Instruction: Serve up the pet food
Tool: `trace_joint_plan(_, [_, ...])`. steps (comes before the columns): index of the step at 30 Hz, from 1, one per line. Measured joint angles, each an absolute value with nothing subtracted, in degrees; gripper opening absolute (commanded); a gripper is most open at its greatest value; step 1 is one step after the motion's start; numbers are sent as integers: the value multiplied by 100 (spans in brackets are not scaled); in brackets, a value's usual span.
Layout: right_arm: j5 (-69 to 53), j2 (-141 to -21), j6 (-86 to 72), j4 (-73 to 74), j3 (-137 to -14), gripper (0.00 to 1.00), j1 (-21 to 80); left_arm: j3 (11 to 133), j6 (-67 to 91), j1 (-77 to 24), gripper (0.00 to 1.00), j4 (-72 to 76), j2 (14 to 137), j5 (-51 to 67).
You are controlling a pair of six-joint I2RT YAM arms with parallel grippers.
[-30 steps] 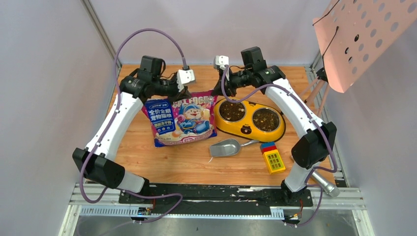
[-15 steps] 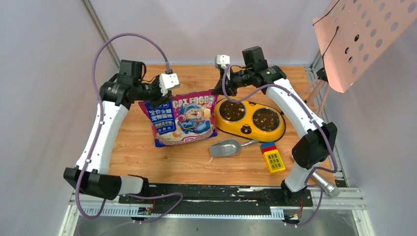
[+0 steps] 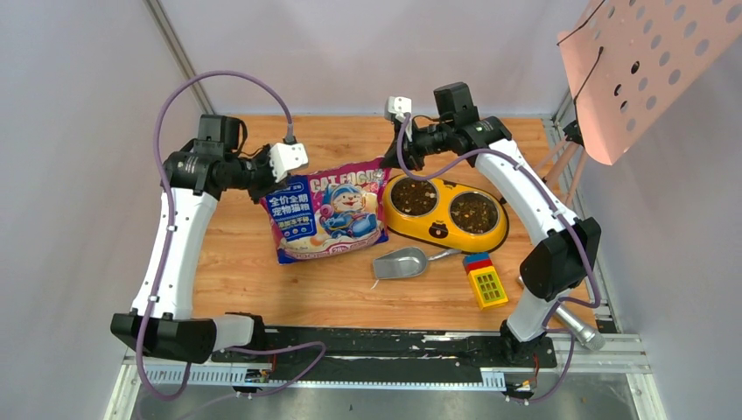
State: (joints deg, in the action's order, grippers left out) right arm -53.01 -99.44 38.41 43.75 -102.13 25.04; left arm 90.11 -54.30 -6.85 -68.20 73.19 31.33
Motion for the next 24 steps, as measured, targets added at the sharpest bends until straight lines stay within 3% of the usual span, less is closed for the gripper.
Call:
trace_joint_plan(3, [-5308,-9944,3839,4364,-10213,0,2495,8952,-5677,-589,0,-7006,7275,3146])
trace_joint_plan(6, [-5400,-9944,3822,4338,-10213,0,2504,9035,-5900,-381,29,-7203,7358,3426])
trace_joint_plan(7, [-5380,-9944,3824,4340,-10213,0,2506,9074,-5948,-329,30,-7249,7395,3472])
trace_joint_plan(8, [-5347,-9944,3822,4348,-10213,0,2499,9100,-5999,-242,21,-7308,7406,3433])
trace_joint_plan(9, [-5330,-9944,3820,4353,-10208,0,2486,9111,-6045,-126,5,-7365,7402,3369])
trace_joint_plan(11, [-5312,-9944,3822,4338,-10204,0,2482,9113,-6125,82,0,-7496,7365,3350])
trace_joint_plan(14, [-5334,-9944,3820,4344,-10204,0,2484,9133,-6361,113,3,-7651,7345,3378])
trace_joint_plan(15, [-5352,-9944,3817,4351,-10204,0,2484,9150,-6418,119,15,-7712,7352,3391])
trace_joint_plan(17, [-5374,-9942,3815,4355,-10204,0,2484,9194,-6473,123,19,-7808,7367,3411])
trace_joint_plan(18, [-5360,-9942,3815,4364,-10204,0,2484,9220,-6469,130,17,-7846,7371,3395])
trace_joint_plan(19, [-5347,-9942,3815,4366,-10204,0,2480,9236,-6458,158,7,-7863,7367,3365])
trace_joint_plan(21, [-5343,-9942,3817,4366,-10204,1,2471,9244,-6451,228,0,-7874,7325,3336])
trace_joint_plan(24, [-5369,-9942,3809,4370,-10204,28,2471,9258,-6471,231,0,-7937,7319,3345])
